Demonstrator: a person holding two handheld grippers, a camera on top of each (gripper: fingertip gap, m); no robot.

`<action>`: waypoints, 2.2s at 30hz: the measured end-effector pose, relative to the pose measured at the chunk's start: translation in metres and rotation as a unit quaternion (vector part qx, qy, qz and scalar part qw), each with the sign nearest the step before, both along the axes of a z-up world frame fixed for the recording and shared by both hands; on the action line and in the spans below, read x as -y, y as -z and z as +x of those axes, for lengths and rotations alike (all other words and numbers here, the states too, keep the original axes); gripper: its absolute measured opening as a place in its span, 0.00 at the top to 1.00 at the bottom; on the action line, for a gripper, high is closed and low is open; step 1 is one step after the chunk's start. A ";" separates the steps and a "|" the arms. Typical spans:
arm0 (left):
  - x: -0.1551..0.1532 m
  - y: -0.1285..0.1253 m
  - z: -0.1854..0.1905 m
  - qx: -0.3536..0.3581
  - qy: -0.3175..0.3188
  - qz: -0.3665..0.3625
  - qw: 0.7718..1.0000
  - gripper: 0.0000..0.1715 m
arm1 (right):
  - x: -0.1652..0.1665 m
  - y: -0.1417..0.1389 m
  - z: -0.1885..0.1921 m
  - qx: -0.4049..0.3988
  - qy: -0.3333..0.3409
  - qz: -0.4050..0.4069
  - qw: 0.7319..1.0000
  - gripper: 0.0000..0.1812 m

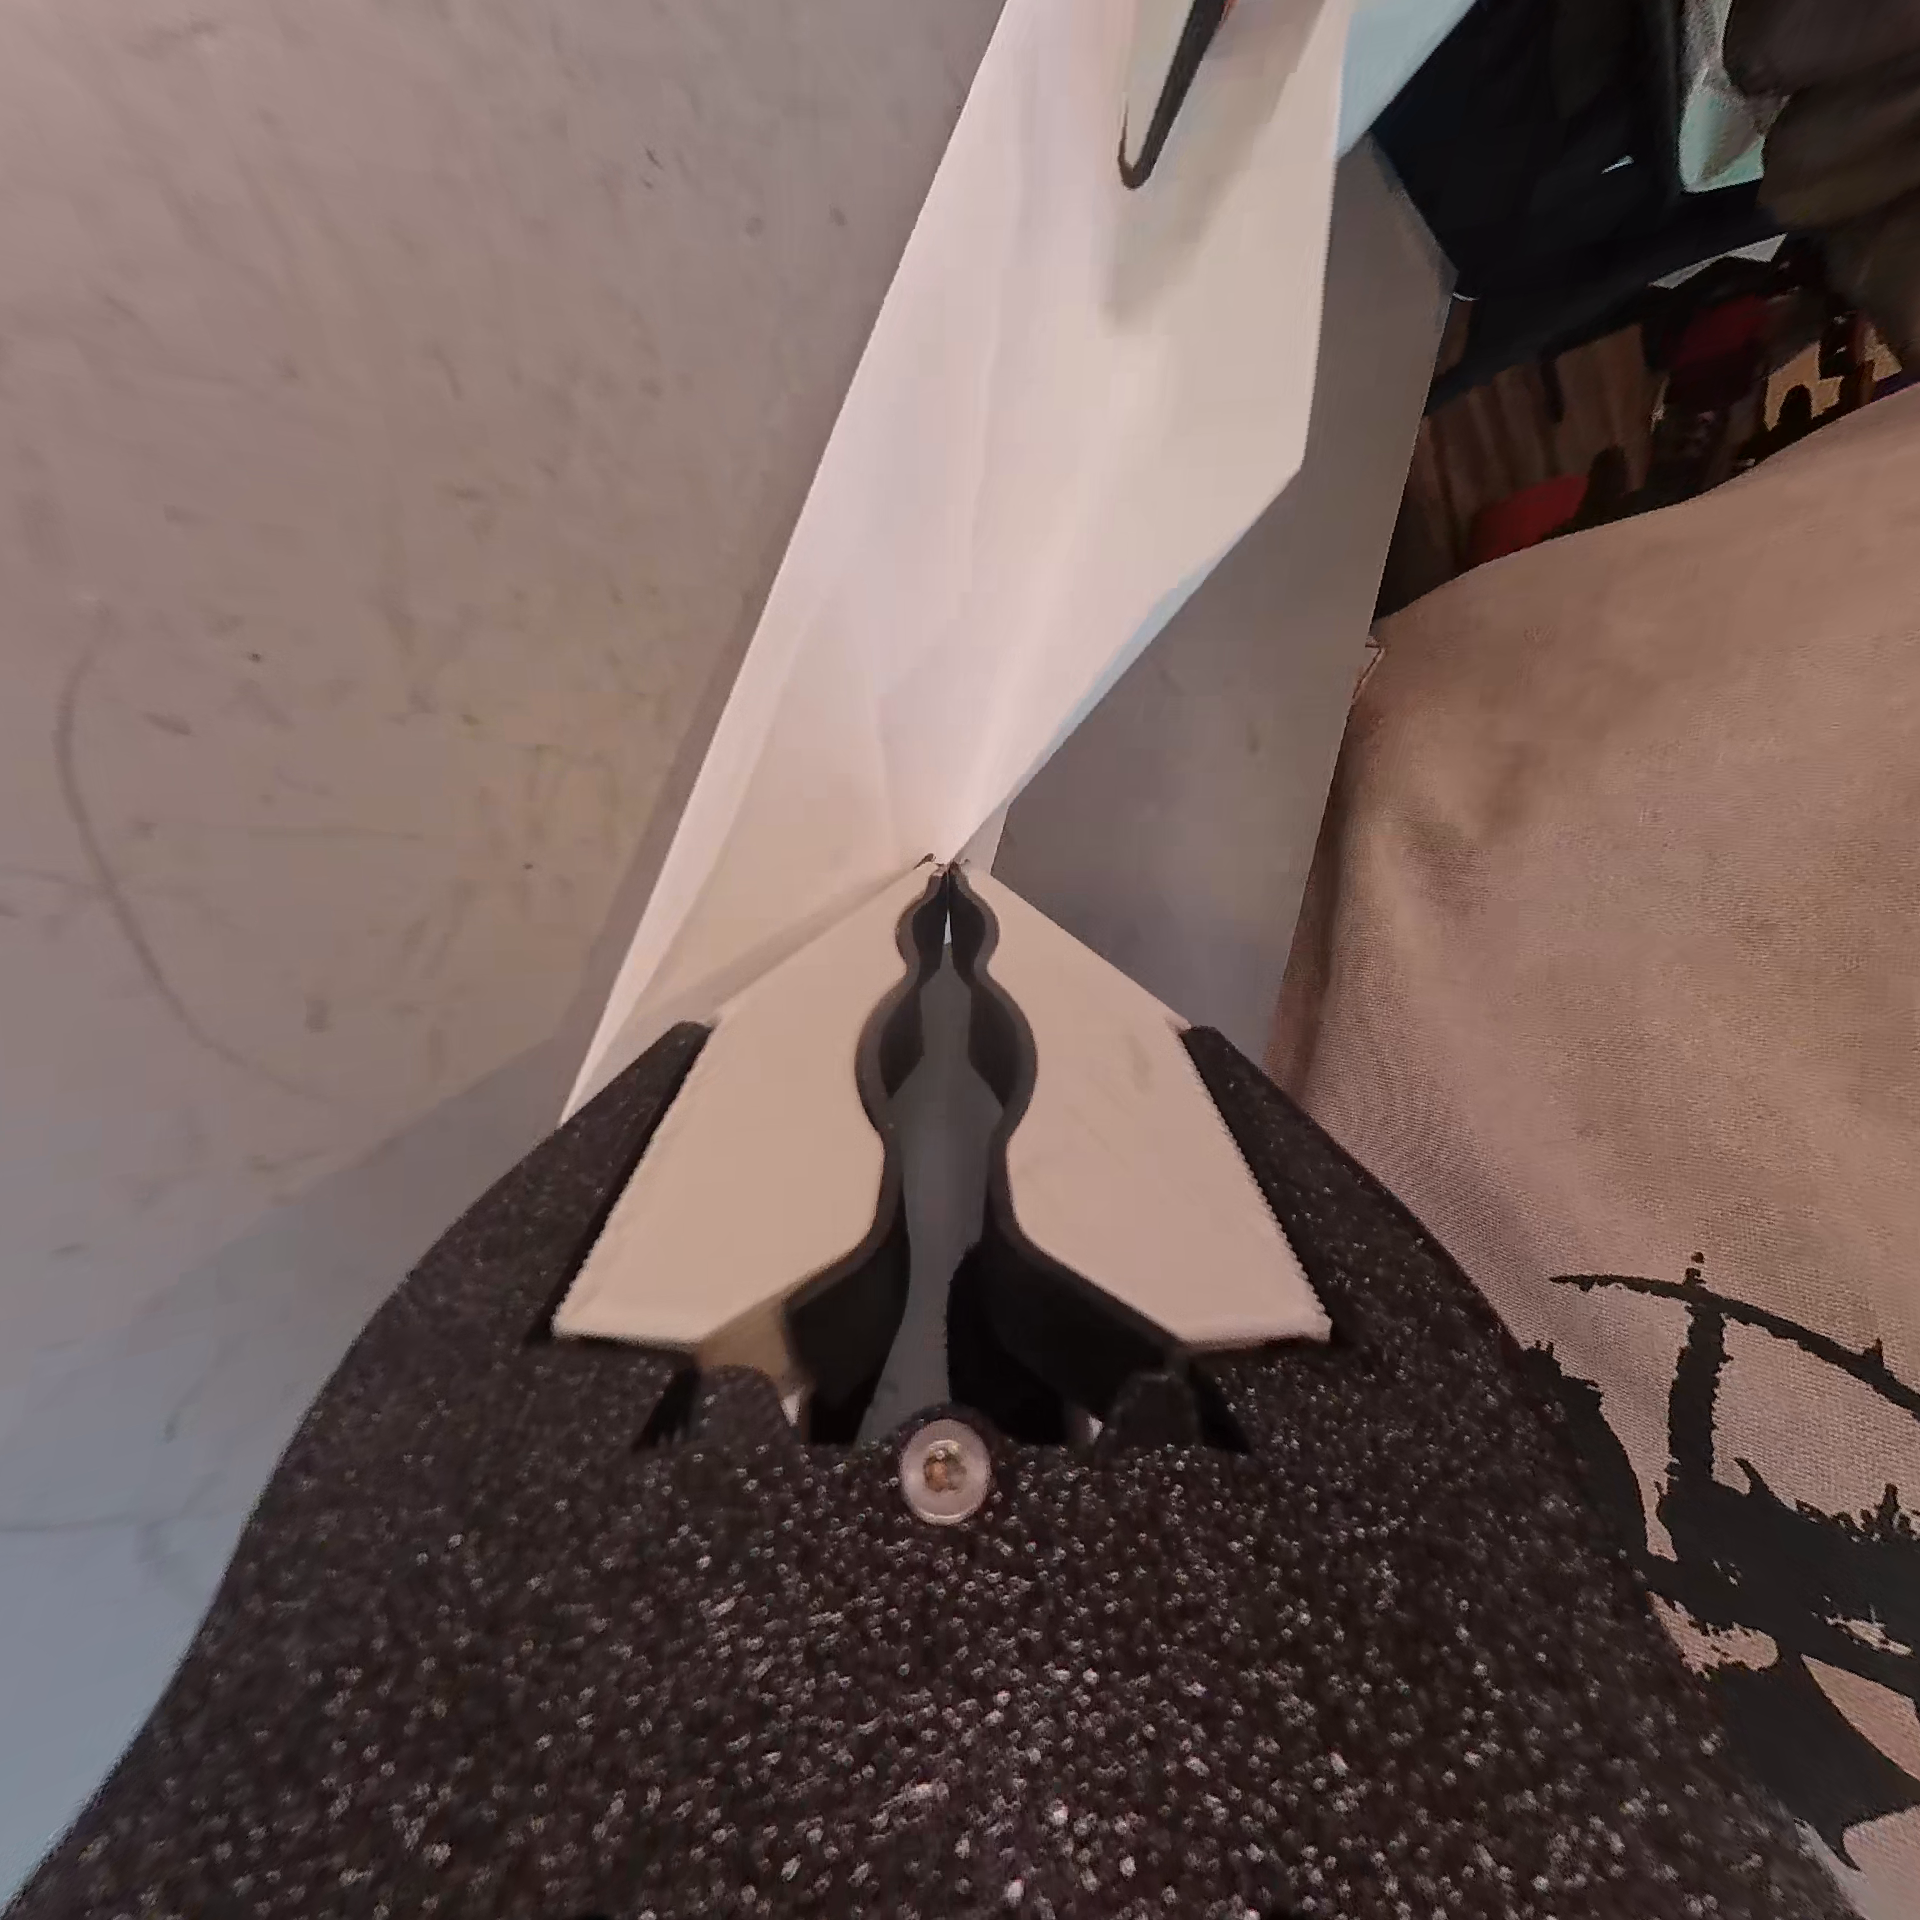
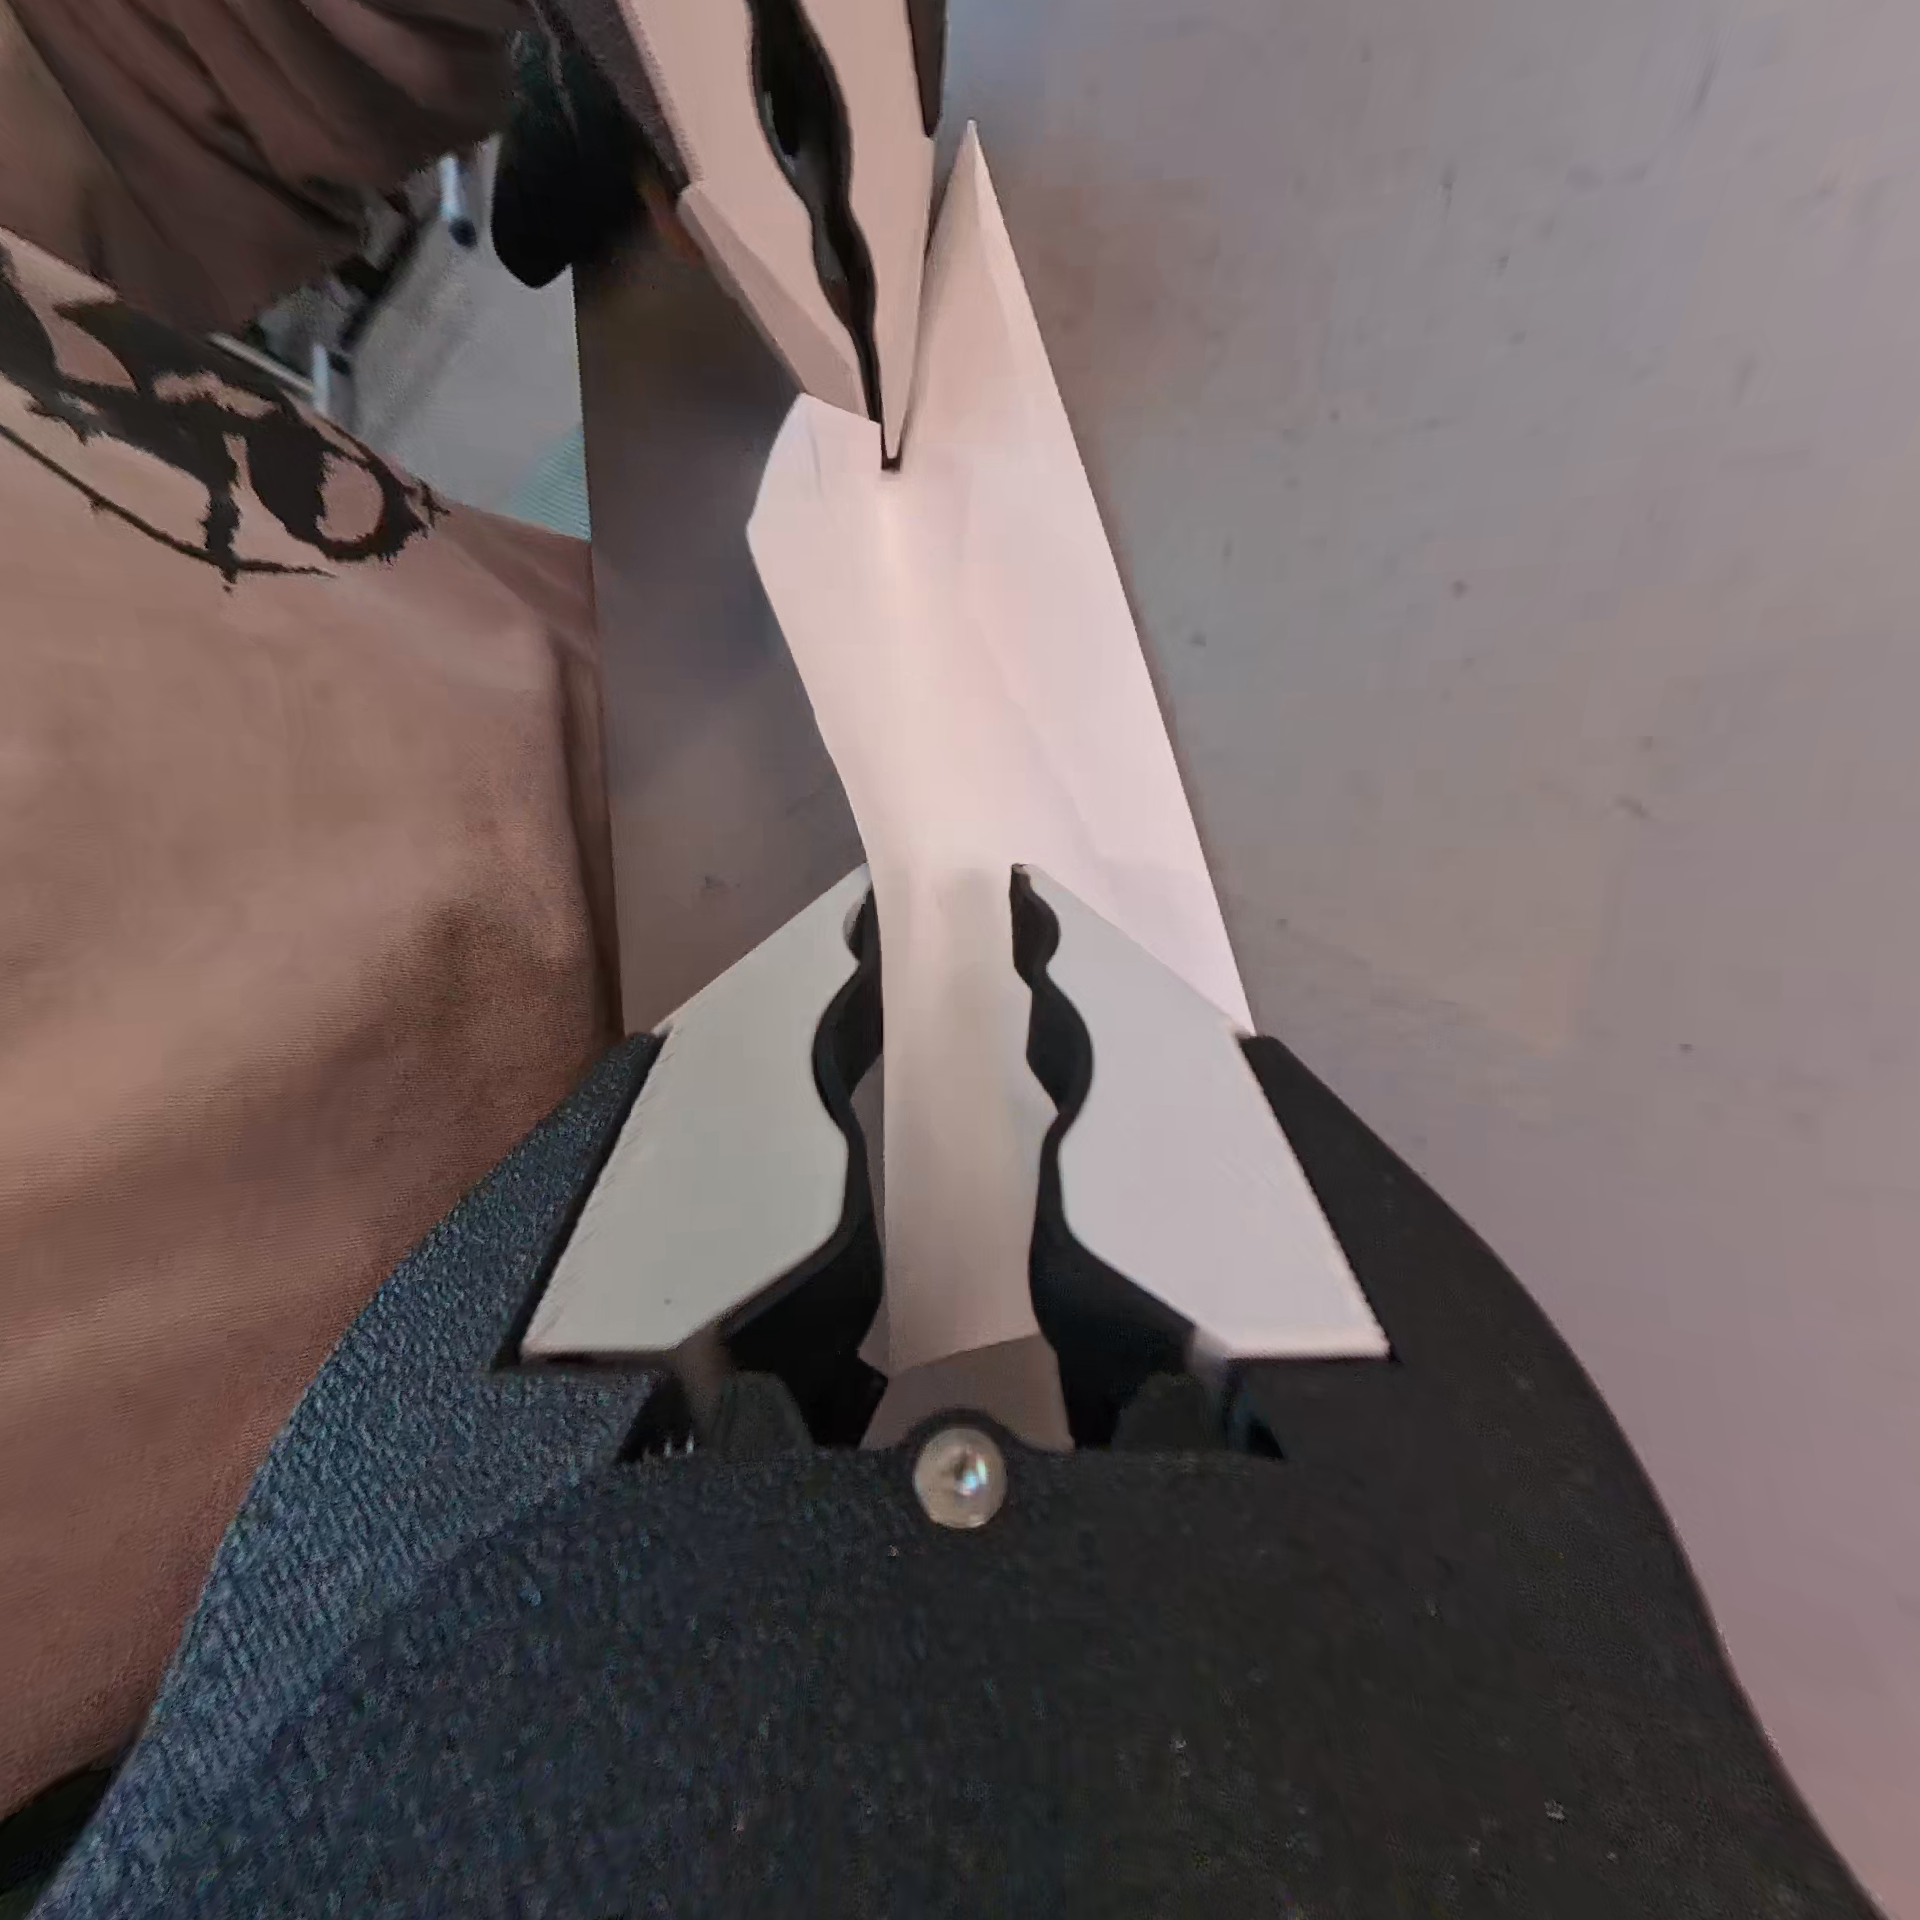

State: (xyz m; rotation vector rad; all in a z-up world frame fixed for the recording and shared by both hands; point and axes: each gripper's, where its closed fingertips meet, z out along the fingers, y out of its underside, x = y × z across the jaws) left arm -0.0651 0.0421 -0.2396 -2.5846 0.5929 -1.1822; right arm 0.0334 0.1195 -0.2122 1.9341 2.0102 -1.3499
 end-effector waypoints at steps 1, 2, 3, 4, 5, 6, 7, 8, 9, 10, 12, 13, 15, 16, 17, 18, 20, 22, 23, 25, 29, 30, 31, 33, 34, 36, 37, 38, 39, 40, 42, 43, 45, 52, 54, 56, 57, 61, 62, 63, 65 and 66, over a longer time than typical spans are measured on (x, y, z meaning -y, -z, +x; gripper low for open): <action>0.000 0.000 0.000 0.000 0.000 0.001 1.000 1.00 | 0.001 -0.005 -0.003 -0.017 -0.013 0.040 0.999 0.85; 0.000 0.000 0.000 0.000 -0.001 0.002 1.000 1.00 | 0.003 -0.011 -0.005 -0.033 -0.030 0.074 0.996 0.82; 0.000 0.000 0.000 0.000 -0.001 0.003 1.000 1.00 | 0.007 -0.017 -0.009 -0.043 -0.047 0.105 0.992 0.81; 0.000 0.000 0.001 0.001 -0.002 0.003 1.000 1.00 | 0.010 -0.019 -0.014 -0.046 -0.065 0.135 0.988 0.78; 0.000 0.000 0.001 0.001 -0.002 0.003 1.000 1.00 | 0.015 -0.020 -0.018 -0.043 -0.086 0.163 0.982 0.75; 0.000 0.000 0.001 0.002 -0.003 0.004 1.000 1.00 | 0.019 -0.019 -0.023 -0.036 -0.103 0.189 0.976 0.75; -0.001 0.000 0.002 0.002 -0.003 0.005 1.000 1.00 | 0.023 -0.016 -0.030 -0.028 -0.111 0.209 0.971 0.75; -0.001 0.000 0.002 0.002 -0.004 0.006 1.000 1.00 | 0.029 -0.011 -0.037 -0.017 -0.116 0.218 0.969 0.76; -0.001 0.000 0.002 0.002 -0.005 0.009 1.000 1.00 | 0.036 -0.006 -0.045 -0.009 -0.121 0.216 0.969 0.77; -0.001 0.000 0.002 0.003 -0.007 0.011 1.000 1.00 | 0.042 -0.001 -0.052 -0.004 -0.123 0.214 0.969 0.81; -0.001 -0.001 0.002 0.003 -0.011 0.018 1.000 1.00 | 0.046 0.010 -0.063 0.002 -0.136 0.219 0.966 0.93; -0.001 -0.001 0.002 0.002 -0.013 0.022 1.000 1.00 | 0.049 0.012 -0.066 0.003 -0.148 0.206 0.967 0.99; 0.001 -0.001 0.001 -0.002 -0.007 0.030 1.000 1.00 | 0.054 0.012 -0.067 0.028 -0.162 0.140 0.976 1.00; 0.003 -0.002 0.000 -0.003 -0.002 0.033 0.999 1.00 | 0.056 0.011 -0.067 0.042 -0.165 0.099 0.980 1.00; 0.005 -0.004 0.000 0.004 0.001 0.032 0.999 0.99 | 0.059 0.009 -0.066 0.060 -0.171 0.052 0.982 1.00; 0.007 -0.009 -0.001 0.019 0.002 0.029 0.999 0.97 | 0.063 0.008 -0.064 0.080 -0.178 0.005 0.981 1.00; 0.006 -0.021 -0.008 0.041 -0.009 0.033 0.999 0.96 | 0.066 0.011 -0.063 0.111 -0.189 -0.050 0.974 1.00; 0.002 -0.028 -0.019 0.042 -0.030 0.055 0.997 0.97 | 0.068 0.014 -0.062 0.136 -0.199 -0.086 0.967 1.00; 0.003 -0.029 -0.022 0.042 -0.032 0.060 0.997 0.97 | 0.069 0.015 -0.064 0.143 -0.202 -0.097 0.964 1.00; 0.009 -0.025 -0.021 0.027 -0.020 0.062 0.998 0.97 | 0.070 0.018 -0.067 0.155 -0.208 -0.107 0.960 1.00; 0.019 -0.015 -0.005 0.013 0.009 0.072 0.997 0.97 | 0.072 0.023 -0.070 0.174 -0.212 -0.122 0.954 1.00; 0.019 -0.013 -0.003 0.009 0.010 0.077 0.997 0.97 | 0.072 0.023 -0.071 0.176 -0.211 -0.128 0.953 1.00; 0.019 -0.010 -0.002 0.000 0.012 0.080 0.997 0.97 | 0.071 0.022 -0.071 0.177 -0.210 -0.133 0.952 1.00; 0.019 -0.006 -0.002 -0.021 0.021 0.094 0.995 0.97 | 0.070 0.022 -0.071 0.182 -0.207 -0.139 0.951 1.00; 0.018 -0.005 -0.002 -0.029 0.024 0.102 0.994 0.98 | 0.070 0.022 -0.071 0.184 -0.205 -0.143 0.951 1.00; 0.018 -0.002 -0.003 -0.046 0.021 0.106 0.993 1.00 | 0.069 0.021 -0.072 0.184 -0.195 -0.153 0.951 1.00; 0.017 -0.001 -0.004 -0.047 0.013 0.102 0.994 1.00 | 0.068 0.021 -0.073 0.185 -0.192 -0.154 0.952 1.00; 0.016 -0.001 -0.004 -0.040 0.002 0.090 0.995 1.00 | 0.068 0.021 -0.073 0.184 -0.190 -0.156 0.952 1.00; 0.016 -0.001 -0.004 -0.031 -0.006 0.076 0.997 1.00 | 0.067 0.021 -0.074 0.182 -0.185 -0.158 0.953 1.00; 0.016 -0.001 -0.005 -0.024 -0.012 0.064 0.998 1.00 | 0.066 0.021 -0.075 0.180 -0.179 -0.157 0.954 1.00; 0.015 -0.001 -0.006 -0.015 -0.016 0.045 0.999 1.00 | 0.064 0.020 -0.078 0.166 -0.172 -0.148 0.960 0.99; 0.015 -0.001 -0.006 -0.013 -0.014 0.037 0.999 1.00 | 0.062 0.021 -0.080 0.156 -0.168 -0.134 0.964 0.97; 0.015 0.000 -0.006 -0.017 -0.008 0.029 0.999 1.00 | 0.059 0.020 -0.082 0.122 -0.175 -0.089 0.973 0.96; 0.012 -0.001 -0.006 0.000 -0.012 -0.002 1.000 1.00 | 0.052 0.025 -0.084 0.091 -0.187 0.010 0.978 0.99; 0.011 -0.001 -0.006 -0.006 -0.013 0.001 1.000 1.00 | 0.052 0.026 -0.083 0.106 -0.181 -0.017 0.978 0.99; 0.009 -0.004 -0.010 -0.012 -0.020 0.009 1.000 1.00 | 0.051 0.027 -0.085 0.124 -0.174 -0.048 0.976 1.00; 0.009 -0.007 -0.012 -0.014 -0.021 0.015 1.000 0.99 | 0.051 0.027 -0.084 0.133 -0.176 -0.061 0.973 1.00; 0.001 -0.021 -0.026 -0.038 -0.046 0.071 0.996 0.98 | 0.051 0.027 -0.084 0.163 -0.186 -0.088 0.965 1.00; 0.002 -0.025 -0.024 -0.032 -0.045 0.078 0.995 0.98 | 0.051 0.027 -0.084 0.167 -0.189 -0.090 0.963 1.00; 0.003 -0.024 -0.022 -0.036 -0.042 0.082 0.995 0.97 | 0.051 0.027 -0.084 0.172 -0.190 -0.094 0.962 1.00; 0.005 -0.015 -0.019 -0.064 -0.028 0.091 0.993 0.96 | 0.051 0.027 -0.085 0.181 -0.190 -0.102 0.959 1.00; 0.007 -0.010 -0.016 -0.071 -0.020 0.092 0.993 0.96 | 0.051 0.027 -0.085 0.184 -0.190 -0.106 0.958 1.00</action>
